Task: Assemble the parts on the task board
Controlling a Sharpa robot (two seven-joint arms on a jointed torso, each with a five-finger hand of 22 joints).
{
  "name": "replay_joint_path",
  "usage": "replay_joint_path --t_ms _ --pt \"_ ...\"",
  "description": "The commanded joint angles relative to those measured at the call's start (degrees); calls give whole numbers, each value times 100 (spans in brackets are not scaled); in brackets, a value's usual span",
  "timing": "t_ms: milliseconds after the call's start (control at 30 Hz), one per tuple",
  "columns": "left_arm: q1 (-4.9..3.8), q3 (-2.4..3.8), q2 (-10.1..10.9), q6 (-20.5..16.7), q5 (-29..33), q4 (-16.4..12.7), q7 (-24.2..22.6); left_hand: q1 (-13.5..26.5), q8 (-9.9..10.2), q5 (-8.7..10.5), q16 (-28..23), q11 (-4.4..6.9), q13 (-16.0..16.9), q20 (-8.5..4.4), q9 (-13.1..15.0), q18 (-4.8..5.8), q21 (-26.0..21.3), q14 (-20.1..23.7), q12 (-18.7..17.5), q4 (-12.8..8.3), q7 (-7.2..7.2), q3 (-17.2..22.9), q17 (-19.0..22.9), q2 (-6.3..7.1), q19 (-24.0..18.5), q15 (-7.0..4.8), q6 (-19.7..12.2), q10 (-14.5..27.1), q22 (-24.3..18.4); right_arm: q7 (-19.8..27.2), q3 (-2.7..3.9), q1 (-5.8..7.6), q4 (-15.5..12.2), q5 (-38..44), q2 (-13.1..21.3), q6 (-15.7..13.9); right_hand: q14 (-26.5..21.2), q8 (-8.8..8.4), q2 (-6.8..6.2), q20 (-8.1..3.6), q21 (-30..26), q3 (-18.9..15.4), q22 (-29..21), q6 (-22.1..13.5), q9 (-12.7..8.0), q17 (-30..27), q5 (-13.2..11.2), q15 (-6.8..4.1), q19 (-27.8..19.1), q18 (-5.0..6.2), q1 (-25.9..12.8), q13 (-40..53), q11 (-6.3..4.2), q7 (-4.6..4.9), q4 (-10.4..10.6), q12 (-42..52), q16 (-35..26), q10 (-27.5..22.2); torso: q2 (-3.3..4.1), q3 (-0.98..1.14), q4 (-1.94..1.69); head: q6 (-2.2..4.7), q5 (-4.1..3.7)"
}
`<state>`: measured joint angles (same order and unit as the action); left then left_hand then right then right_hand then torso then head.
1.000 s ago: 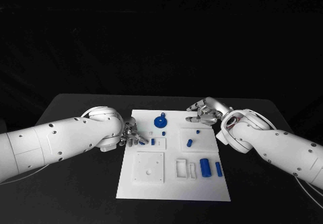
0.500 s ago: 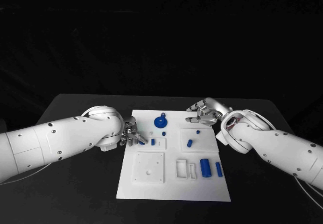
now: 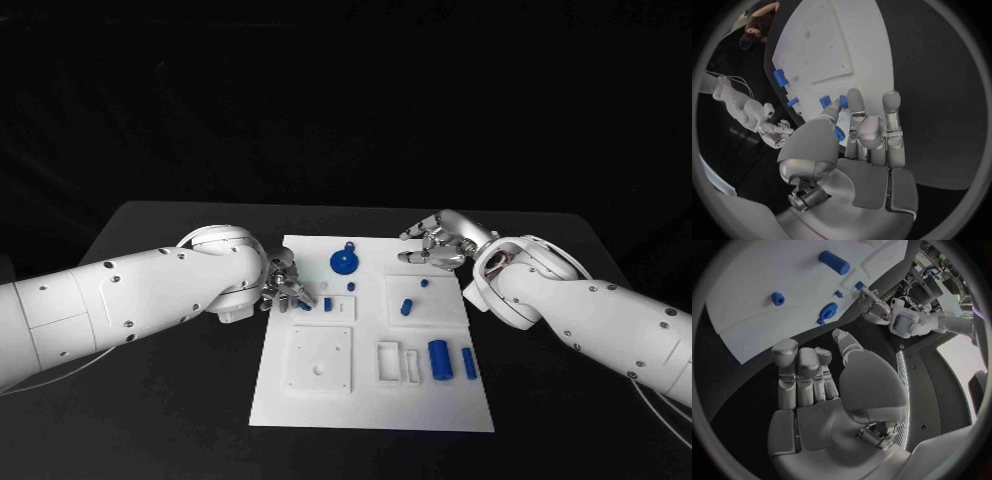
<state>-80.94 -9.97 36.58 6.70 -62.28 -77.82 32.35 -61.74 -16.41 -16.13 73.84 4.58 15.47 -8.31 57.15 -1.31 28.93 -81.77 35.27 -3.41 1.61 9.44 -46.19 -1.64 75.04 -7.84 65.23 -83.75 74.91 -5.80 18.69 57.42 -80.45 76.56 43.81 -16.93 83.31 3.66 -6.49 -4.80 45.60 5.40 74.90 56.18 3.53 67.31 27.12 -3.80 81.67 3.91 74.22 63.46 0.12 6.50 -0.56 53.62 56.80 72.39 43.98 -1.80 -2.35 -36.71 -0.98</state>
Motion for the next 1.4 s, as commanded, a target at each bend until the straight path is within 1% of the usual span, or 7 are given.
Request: replay_joint_path --t_ms 33,567,933,1067,1233,1333,1400 --pt "46 -32 -19 86 97 -9 52 -26 18 -22 -30 19 -8 15 -12 -77 -4 -40 17 -73 31 32 -2 -35 34 17 -12 -307 105 32 2 -5 -4 19 -4 39 3 -19 1 -3 -26 18 559 -20 -4 -6 3 -2 38 22 -67 -6 -7 11 -7 -25 -14 -36 2 0 1 1 -7" --pt "46 -31 -37 39 132 -10 52 -298 12 -64 -37 2 -12 55 -21 -118 -4 -40 13 -282 -1 237 14 -176 25 37 -54 -307 106 30 2 -6 -9 19 0 44 3 -18 1 -3 -27 25 559 -19 -3 -8 3 -1 40 22 -84 -6 -7 11 -6 -25 -19 -35 1 -1 0 1 -15" --pt "45 -31 -52 15 203 -31 33 -330 -7 -429 -35 -7 -17 92 -32 -164 7 -40 3 -446 -26 441 22 -165 14 56 -88 -308 106 30 2 -6 -13 19 1 44 3 -18 1 -3 -27 25 559 -19 -3 -8 3 -1 40 22 -84 -6 -7 11 -6 -25 -19 -35 3 -3 0 -2 -17" --pt "45 -31 -59 -3 210 -42 26 -300 -4 -659 -39 -8 -22 99 -47 -177 13 -39 -6 -498 -33 525 29 -122 9 57 -101 -308 106 30 2 -6 -15 19 1 45 3 -18 1 -3 -27 25 559 -19 -3 -8 3 -1 40 22 -84 -6 -7 11 -6 -25 -19 -35 1 -2 -2 -1 -18" --pt "45 -31 -65 -22 226 -54 21 -274 -6 -736 -41 -7 -26 104 -56 -186 21 -38 -14 -528 -36 582 31 -99 11 60 -104 -308 107 30 2 -7 -17 19 3 44 3 -18 1 -3 -27 25 559 -19 -3 -8 3 -1 40 22 -84 -6 -7 11 -6 -25 -19 -35 2 -2 -2 -1 -17" --pt "45 -31 -69 -30 239 -59 19 -248 -16 -989 -39 -5 -29 97 -49 -185 28 -40 -16 -548 -37 631 28 -64 12 57 -108 -308 108 30 2 -7 -18 19 4 44 3 -18 1 -3 -27 25 559 -19 -3 -8 3 -1 40 22 -84 -6 -7 11 -6 -25 -19 -35 1 -2 -2 0 -16" --pt "45 -31 -71 -29 246 -61 19 -228 -20 -1032 -39 -5 -29 94 -46 -183 34 -40 -15 -554 -38 668 26 -49 11 56 -110 -308 108 30 2 -7 -18 19 4 44 3 -18 1 -3 -27 25 559 -19 -3 -8 3 -1 40 22 -84 -6 -7 11 -6 -25 -19 -35 0 -1 -1 0 -16"
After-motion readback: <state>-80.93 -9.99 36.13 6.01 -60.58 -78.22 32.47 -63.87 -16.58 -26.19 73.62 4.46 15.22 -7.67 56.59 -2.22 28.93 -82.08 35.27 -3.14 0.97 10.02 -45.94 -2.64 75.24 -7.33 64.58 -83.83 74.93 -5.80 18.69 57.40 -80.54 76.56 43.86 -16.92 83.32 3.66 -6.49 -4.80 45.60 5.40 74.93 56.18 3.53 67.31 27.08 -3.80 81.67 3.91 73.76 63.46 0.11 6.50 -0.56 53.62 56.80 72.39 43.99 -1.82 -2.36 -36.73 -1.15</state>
